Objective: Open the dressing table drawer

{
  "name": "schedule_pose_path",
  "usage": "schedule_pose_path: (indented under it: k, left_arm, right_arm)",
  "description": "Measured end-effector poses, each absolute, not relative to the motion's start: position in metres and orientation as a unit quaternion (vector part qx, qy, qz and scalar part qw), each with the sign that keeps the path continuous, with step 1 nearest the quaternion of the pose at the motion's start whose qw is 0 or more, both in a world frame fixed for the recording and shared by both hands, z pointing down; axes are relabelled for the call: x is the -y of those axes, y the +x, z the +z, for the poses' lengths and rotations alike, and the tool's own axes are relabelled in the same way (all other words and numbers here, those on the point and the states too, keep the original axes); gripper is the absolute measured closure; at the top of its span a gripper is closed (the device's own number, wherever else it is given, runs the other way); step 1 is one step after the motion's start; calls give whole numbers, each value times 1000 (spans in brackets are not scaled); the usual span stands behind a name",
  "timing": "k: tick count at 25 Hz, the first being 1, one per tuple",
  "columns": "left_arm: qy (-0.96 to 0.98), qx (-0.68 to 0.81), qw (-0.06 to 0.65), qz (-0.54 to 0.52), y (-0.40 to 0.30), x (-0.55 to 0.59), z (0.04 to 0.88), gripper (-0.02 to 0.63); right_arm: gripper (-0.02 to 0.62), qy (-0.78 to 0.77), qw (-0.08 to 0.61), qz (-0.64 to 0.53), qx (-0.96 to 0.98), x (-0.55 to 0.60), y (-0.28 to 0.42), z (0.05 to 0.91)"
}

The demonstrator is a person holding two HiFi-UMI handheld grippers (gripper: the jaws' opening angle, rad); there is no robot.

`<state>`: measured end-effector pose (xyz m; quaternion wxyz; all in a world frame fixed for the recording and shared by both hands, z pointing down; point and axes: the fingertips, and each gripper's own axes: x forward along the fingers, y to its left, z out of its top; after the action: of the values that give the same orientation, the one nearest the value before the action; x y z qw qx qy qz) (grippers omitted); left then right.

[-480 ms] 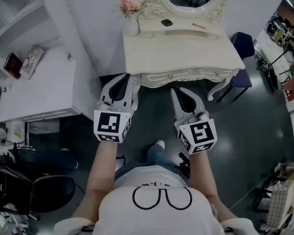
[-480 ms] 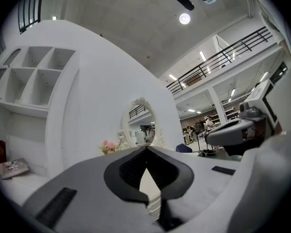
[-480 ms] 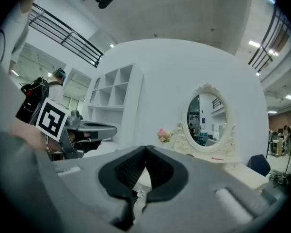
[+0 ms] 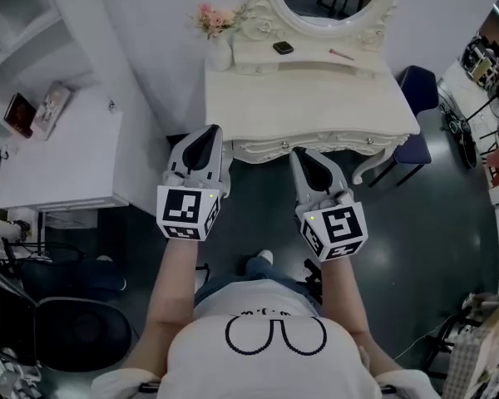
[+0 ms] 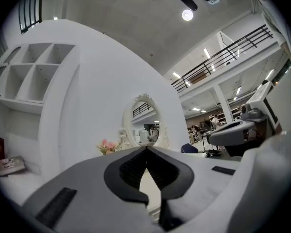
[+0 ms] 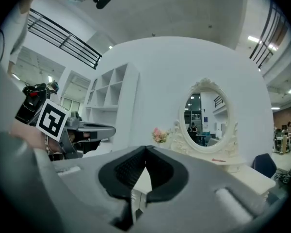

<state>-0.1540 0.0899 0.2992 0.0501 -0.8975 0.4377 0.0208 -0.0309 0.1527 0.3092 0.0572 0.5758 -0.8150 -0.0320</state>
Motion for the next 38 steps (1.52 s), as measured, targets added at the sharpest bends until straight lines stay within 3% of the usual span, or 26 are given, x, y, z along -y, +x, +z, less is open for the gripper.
schedule_pose_path:
  k: [21,38]
  left_arm:
    - [-890,-453,46,-29,-44,48,337,607]
    - [-881,-463,-66,-69,9,258,414,587]
  right_arm:
    - [595,541,68,-12,838,0,72,341]
    - [595,545,124,34,829,196,126,389]
